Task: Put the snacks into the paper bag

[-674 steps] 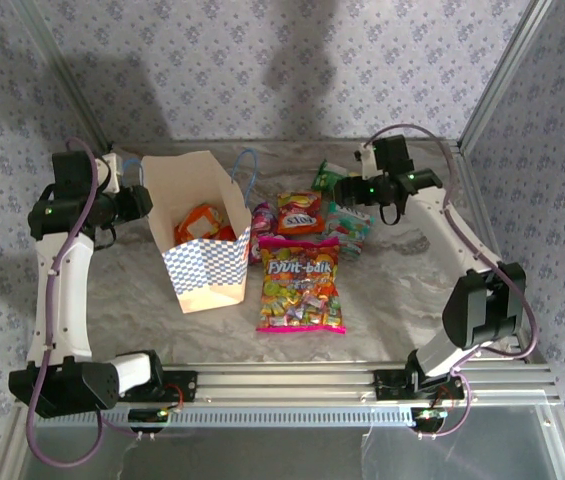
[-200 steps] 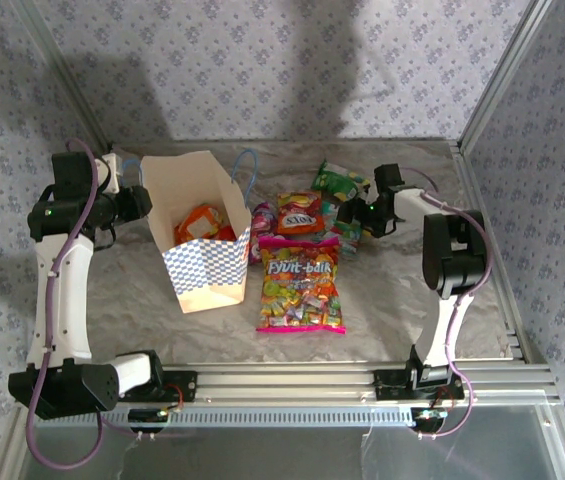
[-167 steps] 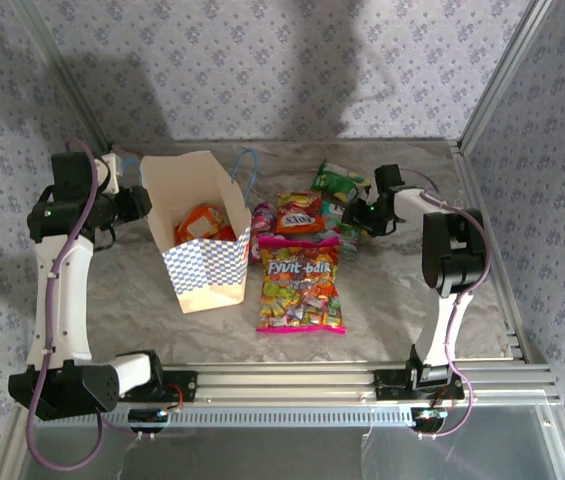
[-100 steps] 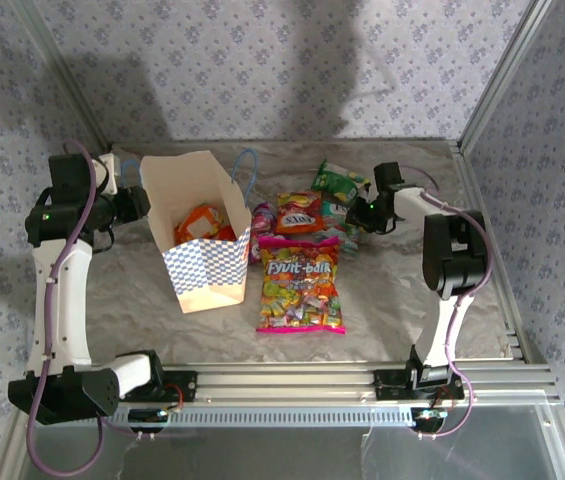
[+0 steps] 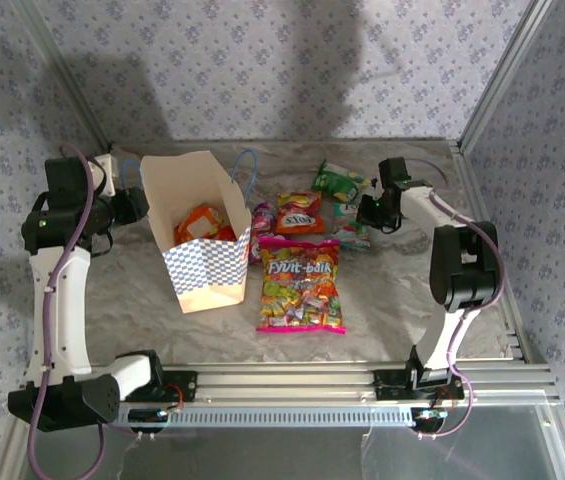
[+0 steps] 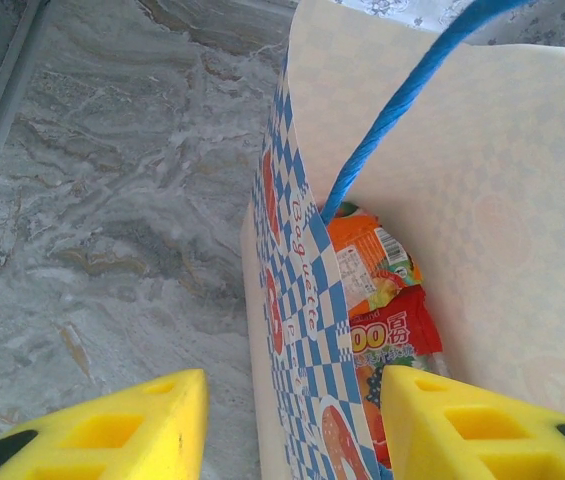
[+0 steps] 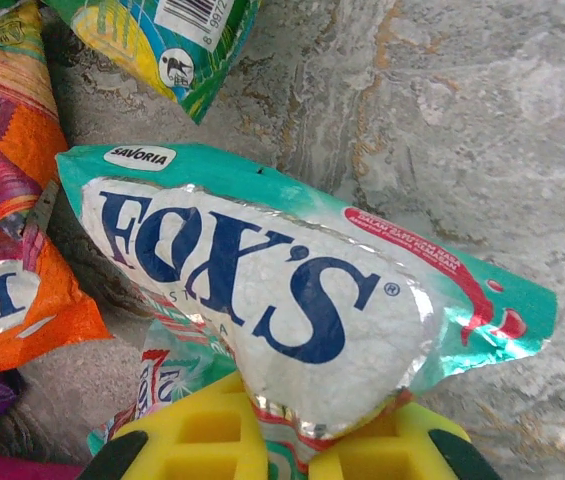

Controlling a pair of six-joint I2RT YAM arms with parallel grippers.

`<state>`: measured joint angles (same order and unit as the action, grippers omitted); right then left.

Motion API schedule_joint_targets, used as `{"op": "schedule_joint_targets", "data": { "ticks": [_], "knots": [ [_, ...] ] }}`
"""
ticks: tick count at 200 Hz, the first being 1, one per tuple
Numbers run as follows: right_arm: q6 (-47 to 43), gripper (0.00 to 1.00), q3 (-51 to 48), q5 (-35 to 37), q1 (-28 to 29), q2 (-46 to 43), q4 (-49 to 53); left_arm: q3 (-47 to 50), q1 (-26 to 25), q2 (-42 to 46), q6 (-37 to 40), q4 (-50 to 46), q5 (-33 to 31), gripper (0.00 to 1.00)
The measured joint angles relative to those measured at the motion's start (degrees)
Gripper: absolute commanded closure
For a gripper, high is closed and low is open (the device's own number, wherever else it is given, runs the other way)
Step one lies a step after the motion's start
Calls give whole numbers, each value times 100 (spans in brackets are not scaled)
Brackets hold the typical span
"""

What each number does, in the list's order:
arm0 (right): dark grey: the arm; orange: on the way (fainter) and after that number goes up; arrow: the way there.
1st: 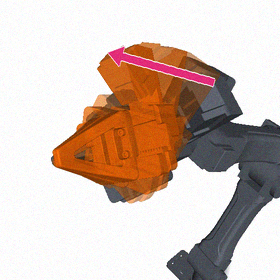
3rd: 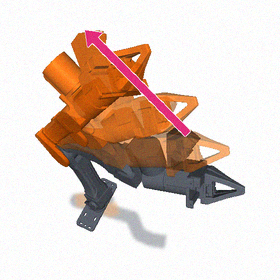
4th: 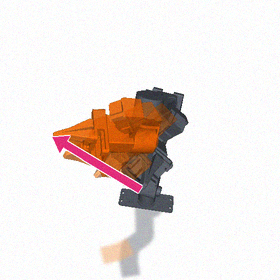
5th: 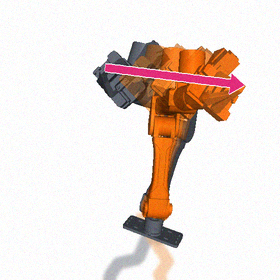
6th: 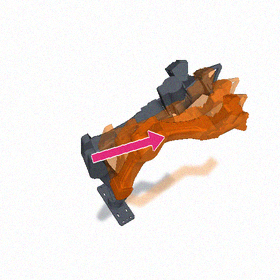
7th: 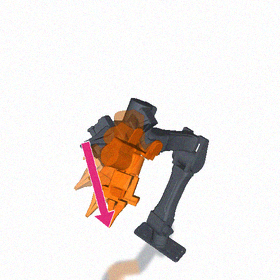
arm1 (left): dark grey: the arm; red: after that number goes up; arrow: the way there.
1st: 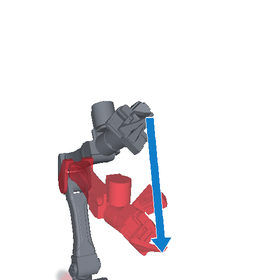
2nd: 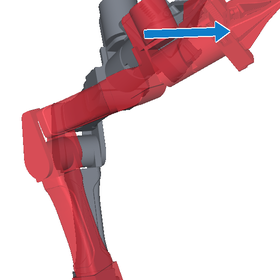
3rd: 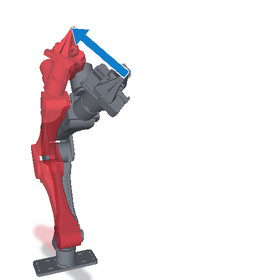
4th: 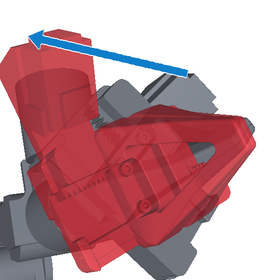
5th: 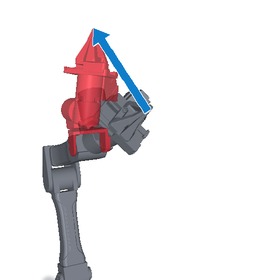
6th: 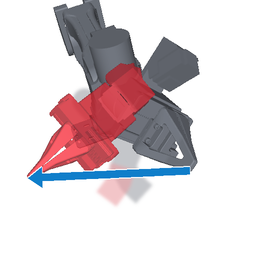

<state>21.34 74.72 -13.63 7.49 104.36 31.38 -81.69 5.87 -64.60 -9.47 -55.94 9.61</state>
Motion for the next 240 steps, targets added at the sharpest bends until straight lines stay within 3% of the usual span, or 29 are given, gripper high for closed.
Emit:
{"op": "schedule_joint_targets", "data": {
  "ticks": [109,240],
  "knots": [
    [35,100,-275,494,177,-1781,273,4,0,247,0,-7,22,51],
    [623,100,74,1047,1217,-3716,748,-92,0,332,59,-70,549,50]
  ]
}}
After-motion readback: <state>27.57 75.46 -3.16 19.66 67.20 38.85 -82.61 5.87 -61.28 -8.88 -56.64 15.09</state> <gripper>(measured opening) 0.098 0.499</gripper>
